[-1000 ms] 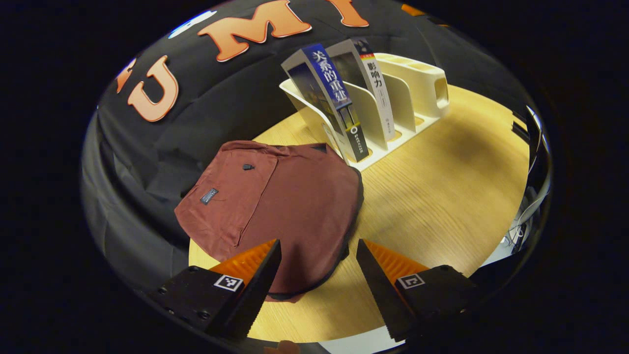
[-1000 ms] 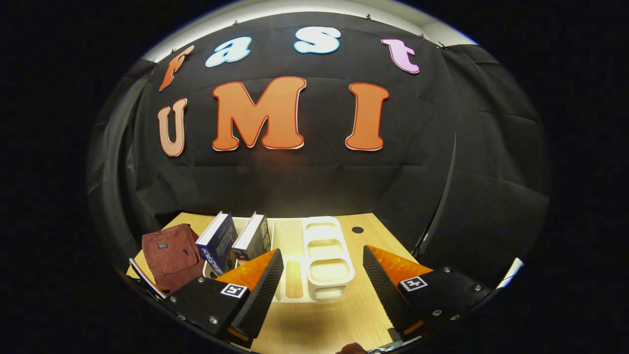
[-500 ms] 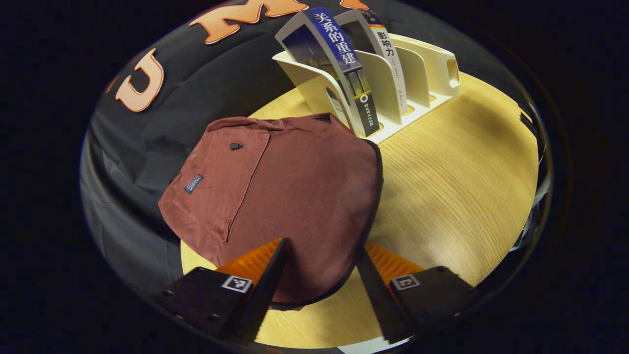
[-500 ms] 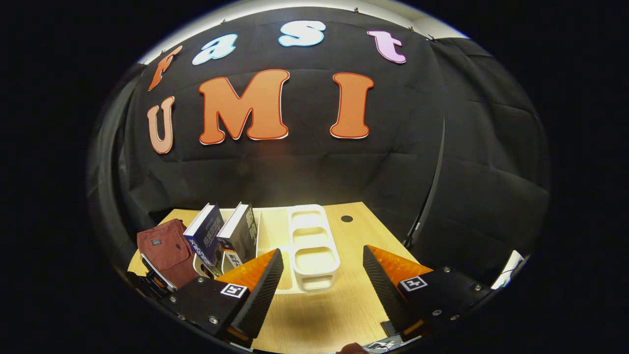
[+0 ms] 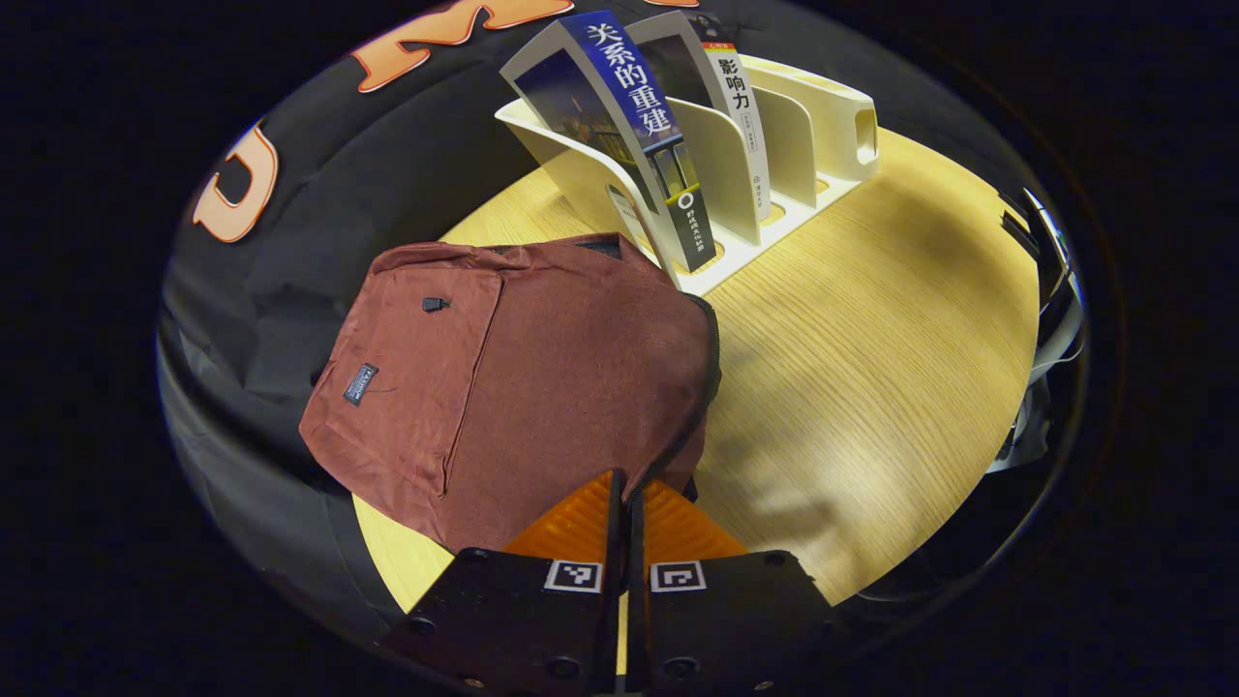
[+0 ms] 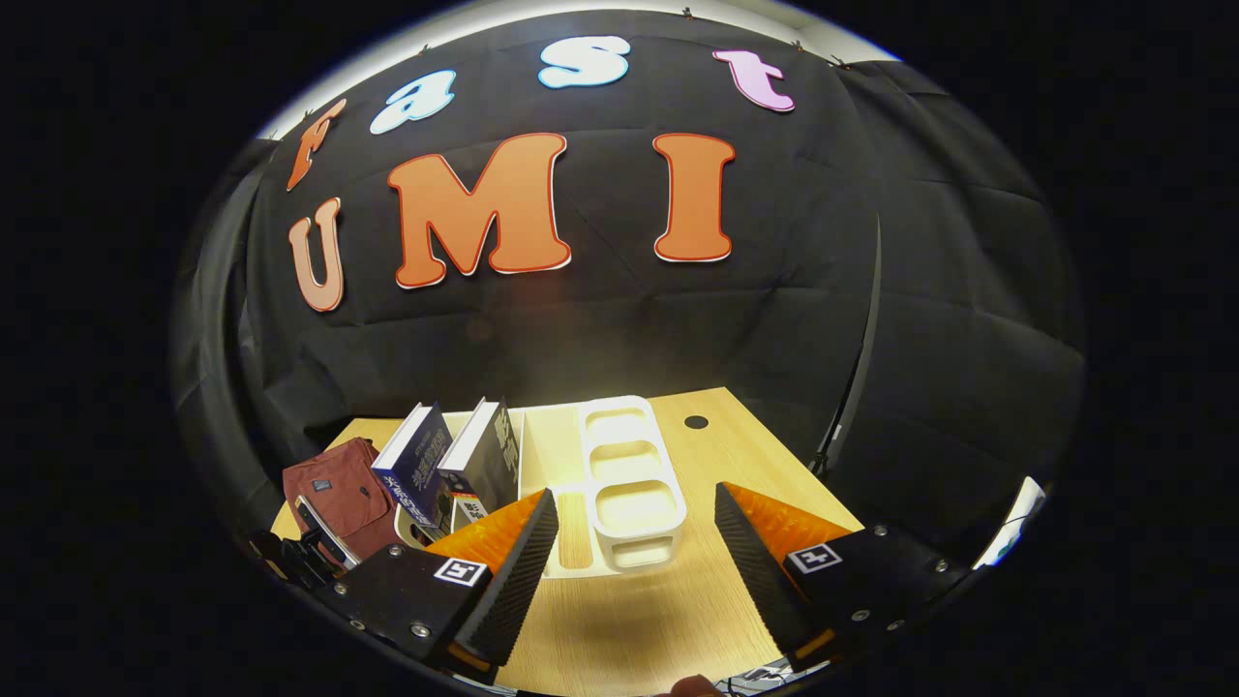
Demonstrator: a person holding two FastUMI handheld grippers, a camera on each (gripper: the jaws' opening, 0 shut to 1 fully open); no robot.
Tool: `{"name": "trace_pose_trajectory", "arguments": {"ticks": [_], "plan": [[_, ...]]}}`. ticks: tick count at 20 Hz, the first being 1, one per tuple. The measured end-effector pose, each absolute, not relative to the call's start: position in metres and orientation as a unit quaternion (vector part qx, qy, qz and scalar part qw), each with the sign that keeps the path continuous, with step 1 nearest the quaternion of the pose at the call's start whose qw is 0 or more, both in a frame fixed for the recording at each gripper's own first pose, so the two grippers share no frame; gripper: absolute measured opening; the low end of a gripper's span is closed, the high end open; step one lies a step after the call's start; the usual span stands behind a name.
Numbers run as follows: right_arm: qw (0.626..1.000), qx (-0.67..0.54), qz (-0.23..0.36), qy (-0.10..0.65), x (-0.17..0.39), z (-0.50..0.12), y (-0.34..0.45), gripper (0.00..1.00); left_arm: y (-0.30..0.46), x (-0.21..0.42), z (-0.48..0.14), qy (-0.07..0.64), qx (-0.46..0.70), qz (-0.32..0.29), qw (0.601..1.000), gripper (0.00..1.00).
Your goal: Open the schoolbag, grab two books from the bookshelf and put them into the schoolbag.
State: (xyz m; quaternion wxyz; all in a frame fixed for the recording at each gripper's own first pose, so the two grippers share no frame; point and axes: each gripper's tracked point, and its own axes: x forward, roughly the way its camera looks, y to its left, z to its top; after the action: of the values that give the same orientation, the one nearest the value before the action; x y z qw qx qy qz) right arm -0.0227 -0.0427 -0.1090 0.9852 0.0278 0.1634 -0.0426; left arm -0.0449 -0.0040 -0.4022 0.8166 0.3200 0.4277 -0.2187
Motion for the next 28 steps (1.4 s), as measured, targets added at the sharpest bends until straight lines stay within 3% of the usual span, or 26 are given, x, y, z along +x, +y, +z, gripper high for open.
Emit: {"name": "trace_pose_trajectory", "arguments": {"ticks": [5, 9, 17, 24, 28], "plan": [[0.984, 0.037, 0.014, 0.176, -0.019, -0.110, -0.012, 0.97, 0.000, -0.041, -0.370, 0.440, 0.278, -0.245, 0.818, 0.01], [0.984, 0.032, 0.001, 0.174, -0.022, -0.109, 0.005, 0.97, 0.015, -0.024, -0.316, 0.436, 0.226, -0.263, 0.830, 0.01], [0.983, 0.054, -0.049, 0.168, -0.042, -0.098, 0.058, 0.97, 0.054, 0.064, -0.195, 0.324, 0.185, -0.256, 0.892, 0.01], [0.974, 0.063, -0.026, 0.218, -0.036, -0.079, 0.125, 0.97, 0.062, 0.091, -0.180, 0.305, 0.150, -0.275, 0.899, 0.01], [0.954, 0.080, 0.035, 0.286, -0.012, -0.057, 0.171, 0.97, 0.063, 0.087, -0.186, 0.308, 0.135, -0.280, 0.899, 0.01]]}}
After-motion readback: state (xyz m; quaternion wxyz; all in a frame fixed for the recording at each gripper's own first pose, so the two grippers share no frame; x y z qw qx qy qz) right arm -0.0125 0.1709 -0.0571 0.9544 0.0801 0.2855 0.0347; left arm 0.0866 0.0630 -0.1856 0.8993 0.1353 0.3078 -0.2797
